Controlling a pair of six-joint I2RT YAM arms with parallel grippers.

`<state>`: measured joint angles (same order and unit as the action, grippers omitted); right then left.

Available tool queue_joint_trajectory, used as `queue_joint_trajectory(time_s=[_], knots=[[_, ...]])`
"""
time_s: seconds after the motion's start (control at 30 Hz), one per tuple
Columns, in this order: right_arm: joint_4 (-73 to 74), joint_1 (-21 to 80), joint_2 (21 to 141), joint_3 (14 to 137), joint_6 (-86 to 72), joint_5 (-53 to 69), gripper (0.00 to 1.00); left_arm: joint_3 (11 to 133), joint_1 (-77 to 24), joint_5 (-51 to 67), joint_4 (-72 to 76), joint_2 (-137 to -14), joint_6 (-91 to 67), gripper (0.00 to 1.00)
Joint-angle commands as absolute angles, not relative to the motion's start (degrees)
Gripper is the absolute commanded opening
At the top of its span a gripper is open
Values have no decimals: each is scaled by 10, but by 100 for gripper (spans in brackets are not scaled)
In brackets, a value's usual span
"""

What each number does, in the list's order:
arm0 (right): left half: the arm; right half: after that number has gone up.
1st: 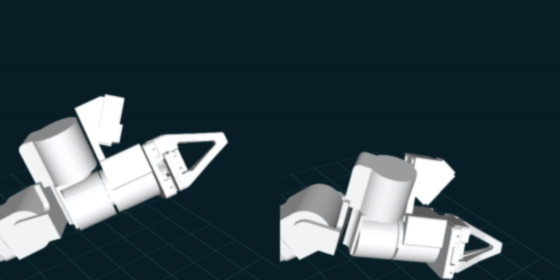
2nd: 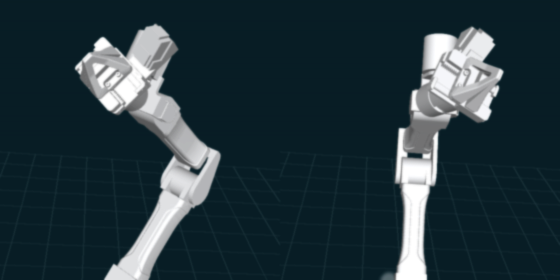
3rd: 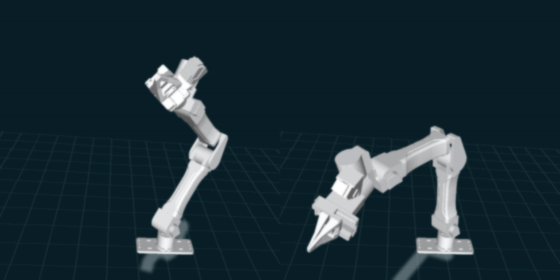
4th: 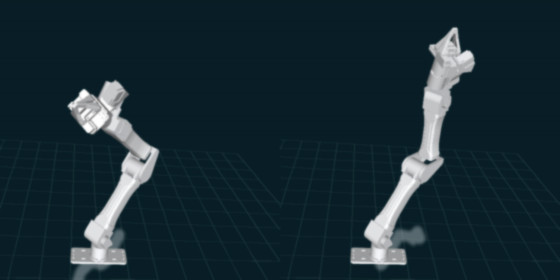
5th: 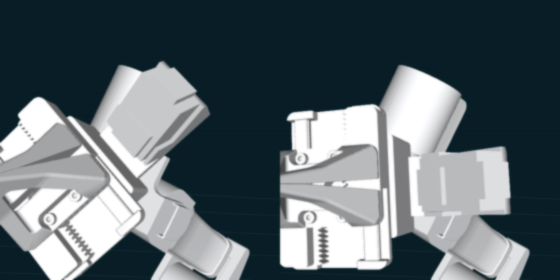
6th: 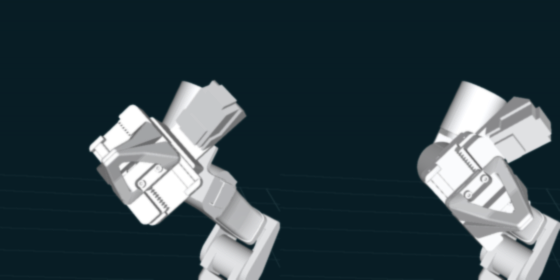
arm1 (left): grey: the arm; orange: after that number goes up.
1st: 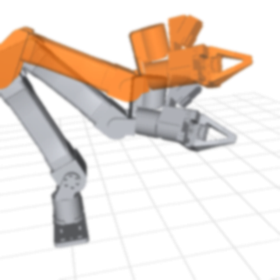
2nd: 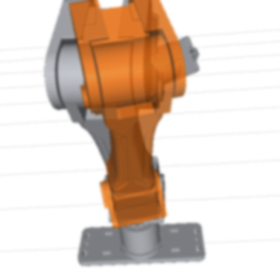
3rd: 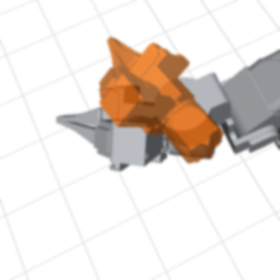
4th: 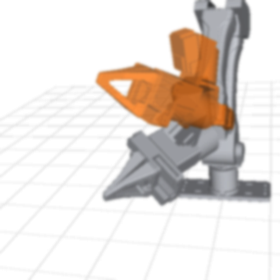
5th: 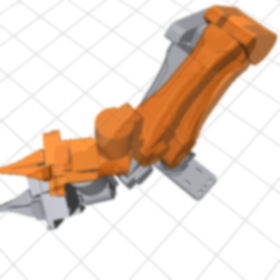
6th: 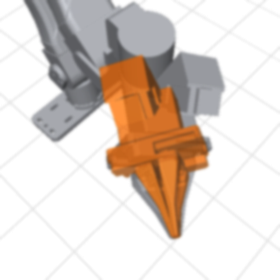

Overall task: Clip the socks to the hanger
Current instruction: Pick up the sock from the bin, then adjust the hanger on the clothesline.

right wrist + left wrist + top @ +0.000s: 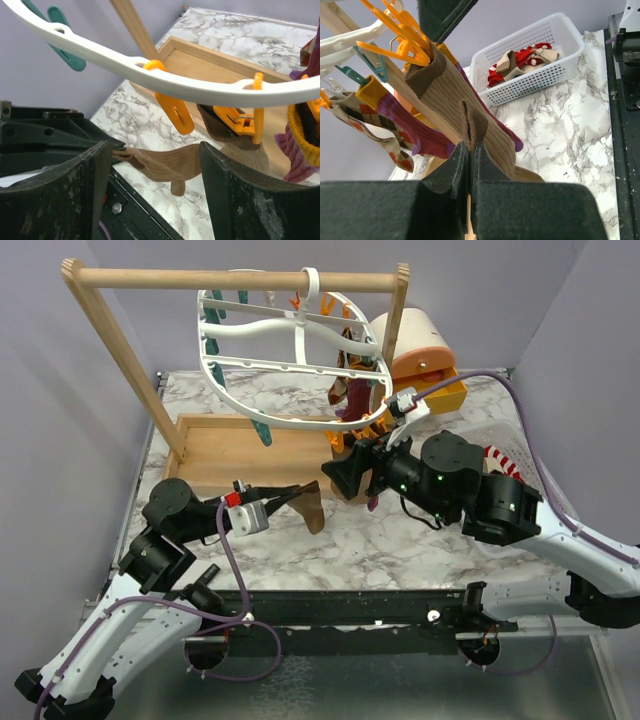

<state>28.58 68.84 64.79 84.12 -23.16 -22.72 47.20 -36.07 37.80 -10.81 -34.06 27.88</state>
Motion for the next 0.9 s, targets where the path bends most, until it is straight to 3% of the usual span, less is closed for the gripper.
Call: queue_joint_trajectory(time_s=[0.0, 0.37, 0.63, 0.87], knots=[[329, 728, 684, 901, -231, -326, 75, 468, -360, 361, -88, -337, 273, 0], [352, 741, 712, 960, -246, -386, 84, 441, -360, 358, -83, -325, 262, 0], [333, 741, 730, 971, -228, -444, 71, 433, -360, 360, -74, -322, 249, 0], [368, 741, 762, 992, -239, -507, 72, 430, -360, 361, -72, -317, 242, 0]])
